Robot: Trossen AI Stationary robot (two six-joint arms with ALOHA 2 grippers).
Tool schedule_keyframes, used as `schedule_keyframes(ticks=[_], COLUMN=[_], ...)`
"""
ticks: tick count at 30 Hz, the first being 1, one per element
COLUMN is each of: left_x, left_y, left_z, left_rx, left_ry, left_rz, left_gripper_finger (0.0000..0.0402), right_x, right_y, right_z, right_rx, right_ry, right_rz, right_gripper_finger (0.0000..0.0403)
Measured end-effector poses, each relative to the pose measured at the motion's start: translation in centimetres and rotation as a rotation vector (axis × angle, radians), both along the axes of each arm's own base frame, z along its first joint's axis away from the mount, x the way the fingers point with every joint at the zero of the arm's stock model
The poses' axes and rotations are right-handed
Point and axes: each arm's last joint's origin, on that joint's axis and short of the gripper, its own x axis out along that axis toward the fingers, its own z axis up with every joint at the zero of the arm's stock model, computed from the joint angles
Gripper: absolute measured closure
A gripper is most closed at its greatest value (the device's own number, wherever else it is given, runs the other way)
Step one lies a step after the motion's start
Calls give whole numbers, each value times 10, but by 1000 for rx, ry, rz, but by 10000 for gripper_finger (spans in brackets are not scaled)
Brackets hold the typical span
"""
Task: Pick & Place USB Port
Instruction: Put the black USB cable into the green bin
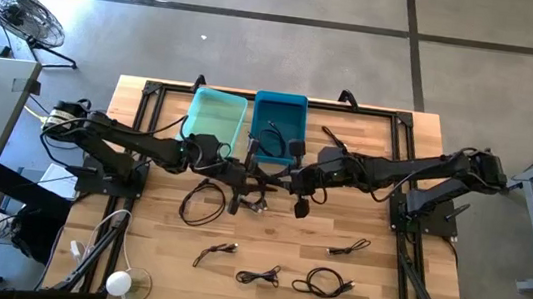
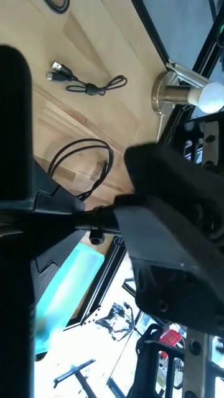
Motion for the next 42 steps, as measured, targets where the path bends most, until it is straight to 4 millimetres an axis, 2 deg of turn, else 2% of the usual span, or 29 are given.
schedule_keyframes(ticks=[2, 7, 12, 16, 21, 25, 28, 31, 35, 42], left_x=[0, 0, -4, -9, -20, -36, -50, -67, -88, -105], left_y=[0, 0, 1, 1, -8, -15, -16, -7, 14, 66], left_z=[-1, -1, -2, 1, 9, 15, 17, 14, 9, -2], left_rx=[9, 22, 35, 59, 123, 217, 303, 311, 299, 110], left_ry=[7, 17, 47, 62, 72, 116, 190, 318, 459, 644], left_rz=[2, 14, 17, 45, 110, 225, 363, 526, 762, 822], left_gripper_finger=[376, 376, 377, 378, 379, 379, 379, 379, 379, 379], right_x=[0, 0, 0, 0, -2, -4, -6, -6, -6, -6], right_y=[0, 0, -1, -3, -9, -15, -16, -16, -15, -14], right_z=[0, -1, 1, 0, -2, -5, -7, -8, -9, -11], right_rx=[0, 5, 13, 9, -64, -125, -150, -137, -99, -86], right_ry=[1, 4, -6, -5, 22, 49, 73, 84, 93, 97], right_rz=[0, -3, -21, -125, -325, -496, -548, -545, -512, -491], right_gripper_finger=[387, 383, 322, 280, 241, 216, 202, 195, 196, 195])
